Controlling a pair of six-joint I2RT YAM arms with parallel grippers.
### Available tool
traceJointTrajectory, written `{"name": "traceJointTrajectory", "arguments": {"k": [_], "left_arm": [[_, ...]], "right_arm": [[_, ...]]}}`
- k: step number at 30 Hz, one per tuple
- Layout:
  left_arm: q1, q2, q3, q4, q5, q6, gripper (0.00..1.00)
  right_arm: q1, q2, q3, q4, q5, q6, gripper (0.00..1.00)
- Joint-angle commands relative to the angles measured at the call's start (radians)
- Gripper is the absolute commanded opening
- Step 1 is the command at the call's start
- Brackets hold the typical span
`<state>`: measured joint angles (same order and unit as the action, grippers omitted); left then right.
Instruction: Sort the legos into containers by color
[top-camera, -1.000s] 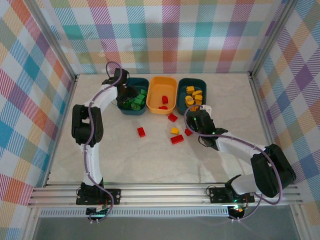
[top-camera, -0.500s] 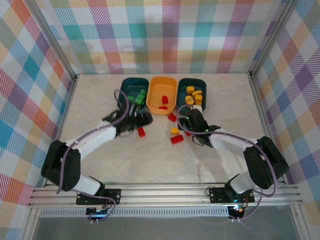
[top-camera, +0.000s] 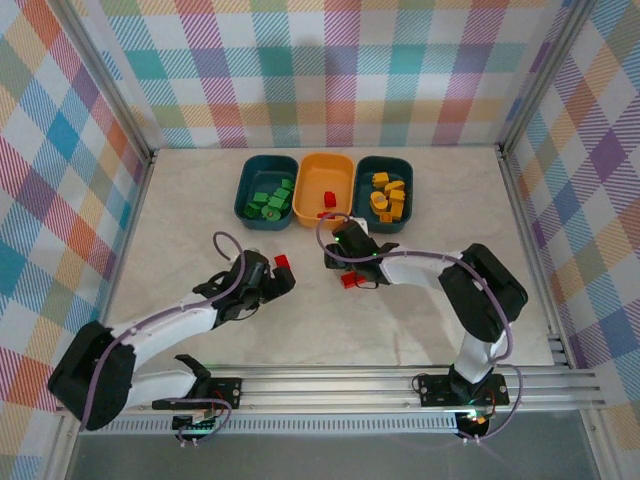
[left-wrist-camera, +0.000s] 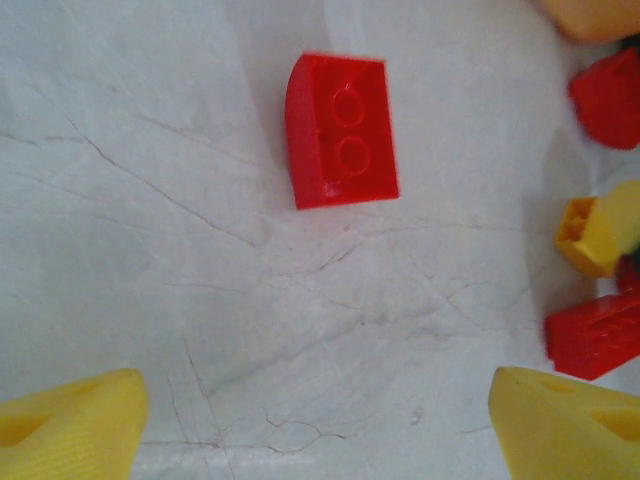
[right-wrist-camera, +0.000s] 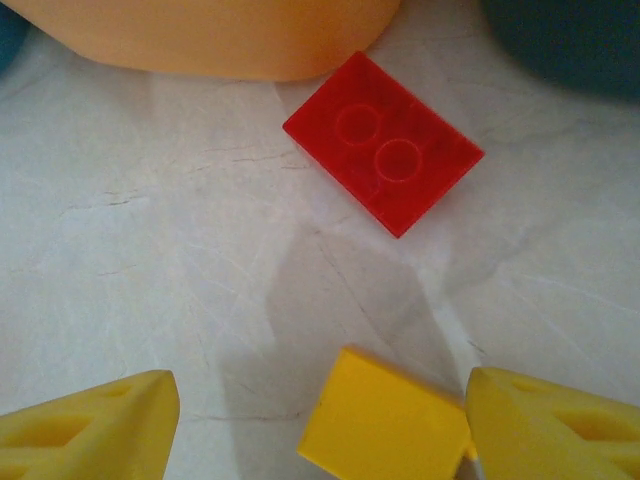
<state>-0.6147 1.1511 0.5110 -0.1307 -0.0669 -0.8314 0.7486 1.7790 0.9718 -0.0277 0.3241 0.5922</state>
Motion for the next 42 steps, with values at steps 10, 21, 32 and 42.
{"name": "traceJointTrajectory", "arguments": {"k": [10,21,32,42], "left_arm": [[-0.007,-0.238,-0.056,-0.138,-0.136,0.024,0.94],[-0.006,-0.249,-0.059,-0.174,-0.122,0.022,0.94],[-0.007,-0.261,-0.062,-0.184,-0.122,0.036,0.94],[-0.008,-0.262,-0.048,-0.199,-0.122,0.048,0.95]], "right_arm": [[0.018,0.093,0.090,-0.085,-0.066,0.030,0.73],[0.043,0.089,0.148,-0.105,-0.262,-0.027,0.72],[0.079,0.095,0.202,-0.239,-0.378,-0.124,0.70],[0.108,0.092,0.251,-0.321,-0.341,-0.165,0.68]]}}
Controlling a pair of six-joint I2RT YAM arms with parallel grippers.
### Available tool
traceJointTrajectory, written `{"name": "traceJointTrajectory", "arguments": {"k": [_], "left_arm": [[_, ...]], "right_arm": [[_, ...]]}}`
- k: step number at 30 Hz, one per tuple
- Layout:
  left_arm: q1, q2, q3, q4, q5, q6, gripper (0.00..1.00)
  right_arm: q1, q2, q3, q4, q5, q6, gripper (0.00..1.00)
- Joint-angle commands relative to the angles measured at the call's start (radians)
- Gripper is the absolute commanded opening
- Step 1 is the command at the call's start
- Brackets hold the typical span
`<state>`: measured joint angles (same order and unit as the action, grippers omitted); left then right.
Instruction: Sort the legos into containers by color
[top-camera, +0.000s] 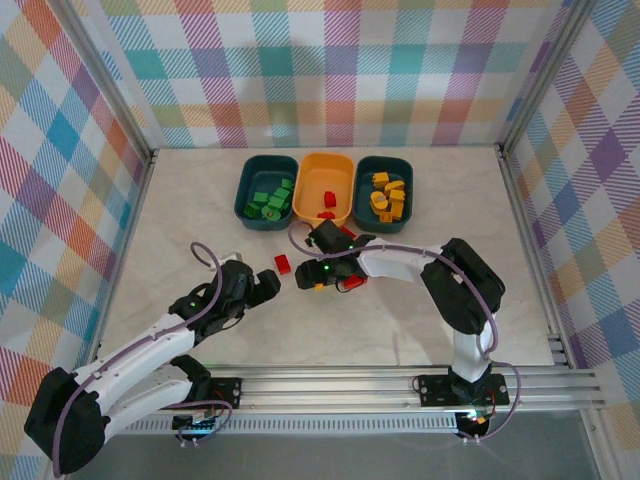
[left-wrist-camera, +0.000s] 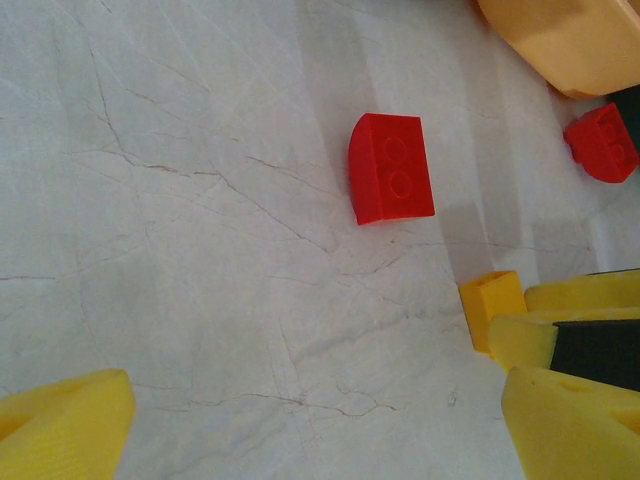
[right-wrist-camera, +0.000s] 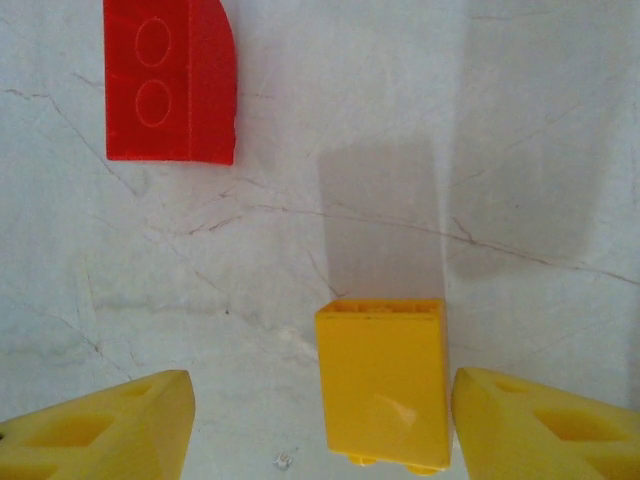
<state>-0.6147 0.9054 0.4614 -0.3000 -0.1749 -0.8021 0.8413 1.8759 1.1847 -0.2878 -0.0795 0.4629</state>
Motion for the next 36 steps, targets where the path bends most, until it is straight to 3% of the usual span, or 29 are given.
{"name": "traceJointTrajectory", "arguments": {"k": [1,12,21,26,31,36], "left_arm": [[-0.006,-0.016,0.001,-0.028,-0.017,0.018,0.95],[-0.005,-0.020,-0.005,-0.039,-0.024,0.012,0.95],[-0.005,-0.038,-0.012,-0.042,-0.031,0.007,0.95],[-0.004,-0.019,-0.007,-0.034,-0.023,0.004,0.95],[-0.004,-0.015,0.000,-0.035,-0.016,0.000,0.95],[-0.004,-0.009,0.015,-0.024,0.003,-0.017,0.94]], "right_arm": [[0.023,0.002,0.049,-0.081,0.121,-0.045,0.68],[0.094,0.163,0.141,-0.145,0.337,-0.118,0.64],[0.131,0.126,0.113,-0.103,0.423,-0.153,0.33],[0.127,0.061,0.106,-0.082,0.437,-0.163,0.28],[0.067,0.014,0.130,-0.065,0.443,-0.171,0.27],[-0.094,-0.033,0.174,-0.041,0.410,-0.176,0.27]]}}
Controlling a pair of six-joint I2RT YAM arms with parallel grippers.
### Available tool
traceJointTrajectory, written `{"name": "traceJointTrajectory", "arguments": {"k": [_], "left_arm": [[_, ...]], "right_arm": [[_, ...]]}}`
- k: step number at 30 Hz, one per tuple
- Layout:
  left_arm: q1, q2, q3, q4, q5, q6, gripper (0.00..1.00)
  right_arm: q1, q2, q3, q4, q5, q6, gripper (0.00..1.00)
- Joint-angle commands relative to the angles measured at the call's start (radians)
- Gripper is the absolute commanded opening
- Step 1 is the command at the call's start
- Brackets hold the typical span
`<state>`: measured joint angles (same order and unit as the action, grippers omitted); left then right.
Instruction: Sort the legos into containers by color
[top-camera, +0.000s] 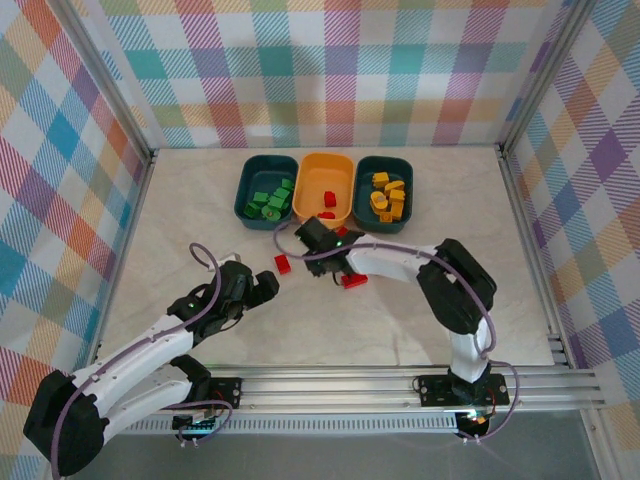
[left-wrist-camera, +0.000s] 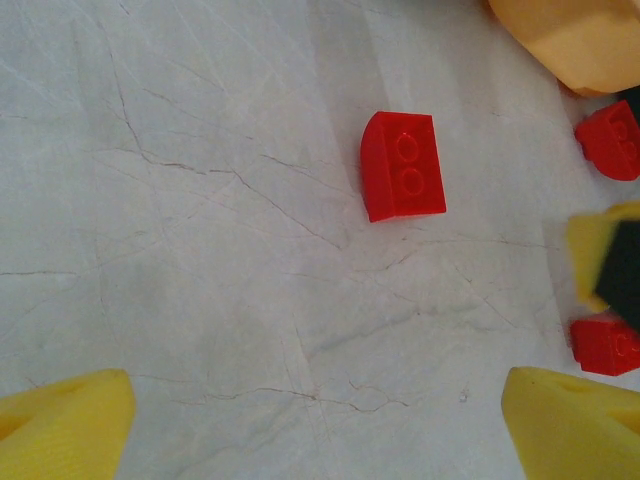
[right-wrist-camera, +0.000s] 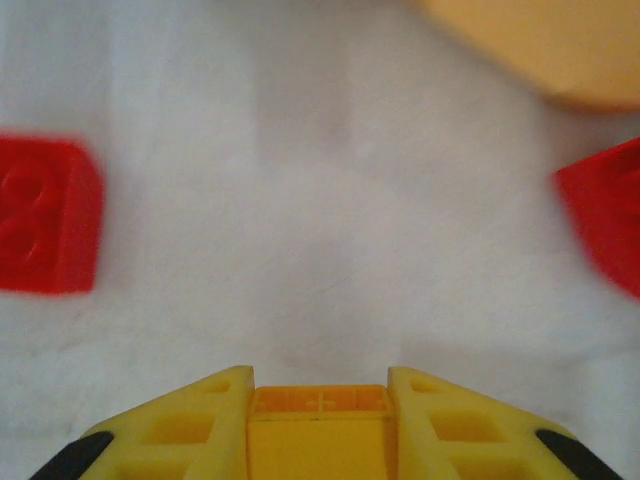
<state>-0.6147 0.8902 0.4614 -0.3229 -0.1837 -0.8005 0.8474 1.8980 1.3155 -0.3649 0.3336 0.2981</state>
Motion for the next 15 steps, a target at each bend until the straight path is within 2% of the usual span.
{"name": "traceJointTrajectory", "arguments": {"k": [1,8,15], "left_arm": [[-0.005,0.016,0.023,0.009,0.026,-0.021,0.94],[-0.007,0.177,0.134,-0.008,0.093,0.018,0.94],[-0.008,0.297,0.209,-0.025,0.127,0.030,0.93]], "right_arm": [[-0.132,-0.056,0.056,0.041,-0.020,-0.013,0.27],[-0.375,0.019,0.177,0.037,-0.118,0.021,0.27],[-0.532,0.146,0.312,-0.050,-0.189,0.051,0.28]]}}
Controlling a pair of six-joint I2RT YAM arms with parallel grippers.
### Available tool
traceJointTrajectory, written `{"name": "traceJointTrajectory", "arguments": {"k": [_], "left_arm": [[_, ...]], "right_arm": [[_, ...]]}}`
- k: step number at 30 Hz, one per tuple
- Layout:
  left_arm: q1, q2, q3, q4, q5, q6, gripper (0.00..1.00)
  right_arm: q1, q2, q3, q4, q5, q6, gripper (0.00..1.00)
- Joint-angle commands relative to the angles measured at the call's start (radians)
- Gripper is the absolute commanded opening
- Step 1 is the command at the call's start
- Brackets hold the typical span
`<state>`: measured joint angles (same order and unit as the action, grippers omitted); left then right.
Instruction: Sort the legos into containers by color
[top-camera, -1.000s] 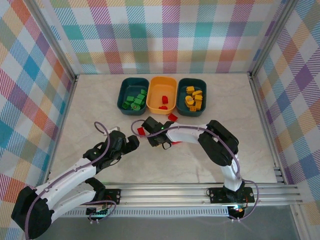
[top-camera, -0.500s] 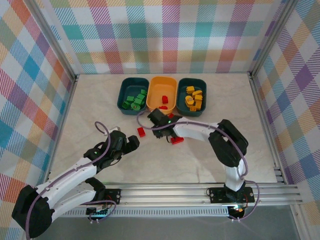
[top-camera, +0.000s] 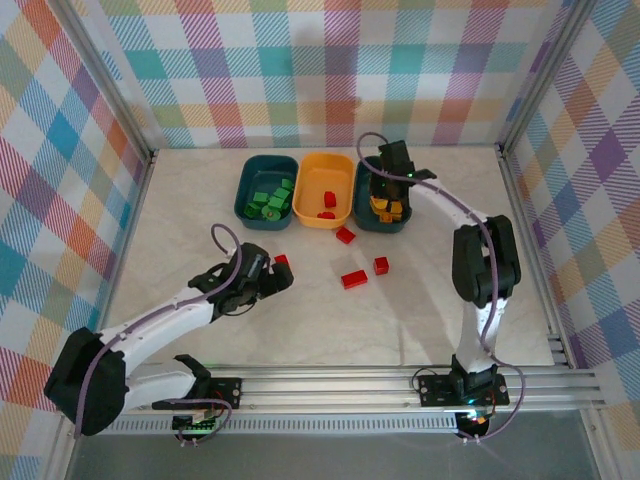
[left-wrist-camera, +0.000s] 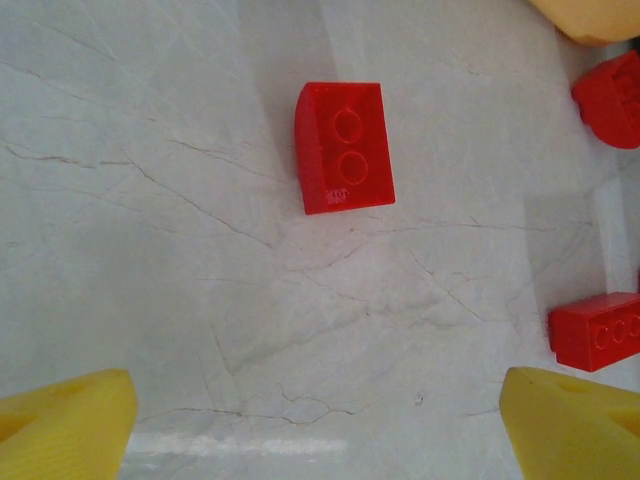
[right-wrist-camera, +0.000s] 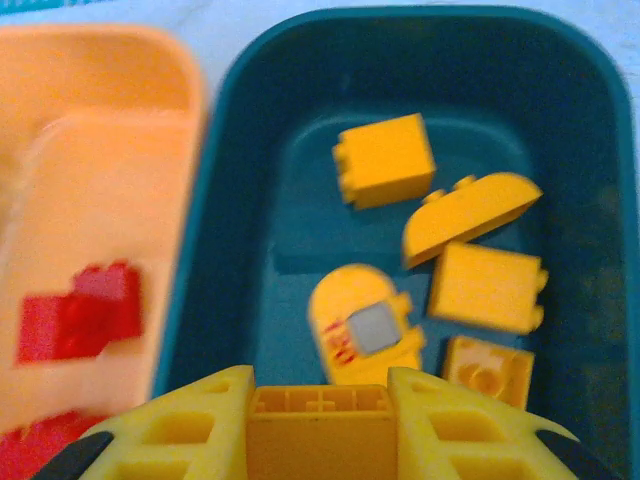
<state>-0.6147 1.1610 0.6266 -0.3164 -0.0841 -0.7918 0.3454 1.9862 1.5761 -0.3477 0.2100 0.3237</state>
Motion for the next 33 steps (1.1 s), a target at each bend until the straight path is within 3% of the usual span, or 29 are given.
{"name": "traceJointTrajectory", "arguments": {"k": [1,4,7,10,14,21,29,33], "left_arm": [[-0.008,0.040,0.055,-0.036,0.029,0.025,0.93],[-0.009,0.077,0.092,-0.053,0.033,0.036,0.93],[-0.008,0.111,0.129,-0.071,0.034,0.055,0.93],[-0.009,0.147,0.179,-0.095,0.021,0.081,0.94],[-0.009,0.210,0.246,-0.112,-0.016,0.116,0.94],[-0.007,0.394,0.360,-0.164,-0.117,0.159,0.89],[-0.002,0.597,0.477,-0.177,-0.152,0.187,0.76],[0.006,0.658,0.503,-0.179,-0.159,0.189,0.66]], "right_arm": [[-0.041,0.069,0.066,-0.077,-0.066,0.026,0.28],[-0.066,0.088,0.097,-0.099,-0.070,0.034,0.36],[-0.072,0.064,0.108,-0.111,-0.072,0.037,0.53],[-0.071,-0.029,0.045,-0.075,-0.076,0.053,0.58],[-0.032,-0.222,-0.143,0.026,-0.084,0.093,0.61],[0.140,-0.552,-0.587,0.198,-0.013,0.132,0.67],[0.164,-0.760,-0.923,0.328,0.069,0.194,0.67],[0.164,-0.797,-0.961,0.367,0.089,0.215,0.67]]}}
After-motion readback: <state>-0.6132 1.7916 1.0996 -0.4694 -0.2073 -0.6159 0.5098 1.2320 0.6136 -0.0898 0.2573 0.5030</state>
